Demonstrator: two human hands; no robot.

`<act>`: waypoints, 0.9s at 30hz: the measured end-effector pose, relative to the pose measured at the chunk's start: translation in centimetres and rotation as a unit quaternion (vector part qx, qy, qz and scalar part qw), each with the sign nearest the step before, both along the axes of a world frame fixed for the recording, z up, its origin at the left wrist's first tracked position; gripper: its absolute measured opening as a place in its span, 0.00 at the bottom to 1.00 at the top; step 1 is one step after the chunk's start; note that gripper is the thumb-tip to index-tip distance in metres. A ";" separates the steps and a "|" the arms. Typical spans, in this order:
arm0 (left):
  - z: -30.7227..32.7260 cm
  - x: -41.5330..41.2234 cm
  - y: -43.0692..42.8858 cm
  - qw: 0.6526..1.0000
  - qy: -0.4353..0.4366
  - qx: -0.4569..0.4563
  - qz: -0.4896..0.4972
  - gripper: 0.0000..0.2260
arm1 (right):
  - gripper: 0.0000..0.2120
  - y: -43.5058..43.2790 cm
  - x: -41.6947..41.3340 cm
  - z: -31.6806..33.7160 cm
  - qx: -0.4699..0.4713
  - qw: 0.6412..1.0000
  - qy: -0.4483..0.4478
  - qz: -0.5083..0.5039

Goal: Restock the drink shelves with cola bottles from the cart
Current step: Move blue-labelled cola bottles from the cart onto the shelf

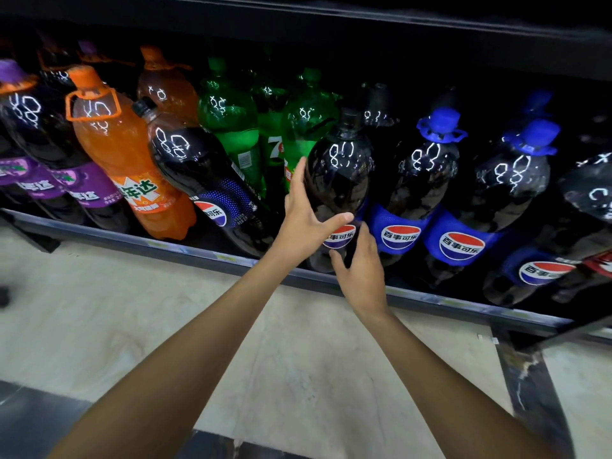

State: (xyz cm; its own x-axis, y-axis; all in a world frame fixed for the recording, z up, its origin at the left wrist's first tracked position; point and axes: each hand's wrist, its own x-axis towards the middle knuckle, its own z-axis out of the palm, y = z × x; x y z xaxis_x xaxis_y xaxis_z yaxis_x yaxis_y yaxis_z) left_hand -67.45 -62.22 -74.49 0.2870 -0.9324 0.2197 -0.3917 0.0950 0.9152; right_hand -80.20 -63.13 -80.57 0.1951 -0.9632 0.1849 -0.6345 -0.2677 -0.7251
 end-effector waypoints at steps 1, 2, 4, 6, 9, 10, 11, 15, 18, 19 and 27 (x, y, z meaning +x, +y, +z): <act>-0.2 0.0 0.1 1.000 0.004 0.003 -0.001 0.50 | 0.33 0.1 -0.2 -0.2 0.007 1.000 -0.001 -0.002; -0.5 0.1 0.2 1.000 0.007 0.008 -0.002 0.51 | 0.32 0.3 -0.4 -0.4 0.017 1.000 -0.001 -0.007; -1.7 0.0 0.6 1.000 0.002 0.028 0.002 0.51 | 0.31 0.5 -0.8 -1.0 0.045 0.999 -0.003 -0.015; -3.4 -0.2 1.2 0.997 -0.006 0.069 0.017 0.51 | 0.31 0.7 -0.9 -1.6 0.068 0.998 -0.009 -0.014; -5.8 -0.4 1.5 0.991 0.017 0.130 0.026 0.47 | 0.33 0.8 -1.0 -2.3 0.095 0.995 -0.036 -0.013; -6.3 -0.4 1.3 0.990 0.017 0.137 0.028 0.45 | 0.33 0.8 -1.0 -2.5 0.102 0.994 -0.045 -0.008; -6.7 -0.4 1.1 0.990 0.012 0.135 0.032 0.43 | 0.33 0.8 -1.1 -2.7 0.106 0.993 -0.052 -0.002; -7.7 -1.1 0.6 0.991 -0.002 0.110 0.073 0.38 | 0.31 0.7 -1.2 -3.2 0.107 0.991 -0.084 -0.002; -8.0 -1.0 0.3 0.993 -0.008 0.098 0.062 0.37 | 0.29 0.5 -1.3 -3.5 0.108 0.989 -0.103 -0.010; -8.0 -0.8 0.1 0.994 -0.003 0.098 0.050 0.37 | 0.29 0.4 -1.3 -3.6 0.108 0.988 -0.105 -0.012; -7.3 0.2 -0.6 0.993 0.020 0.110 -0.031 0.37 | 0.28 0.1 -0.8 -3.9 0.110 0.987 -0.116 -0.013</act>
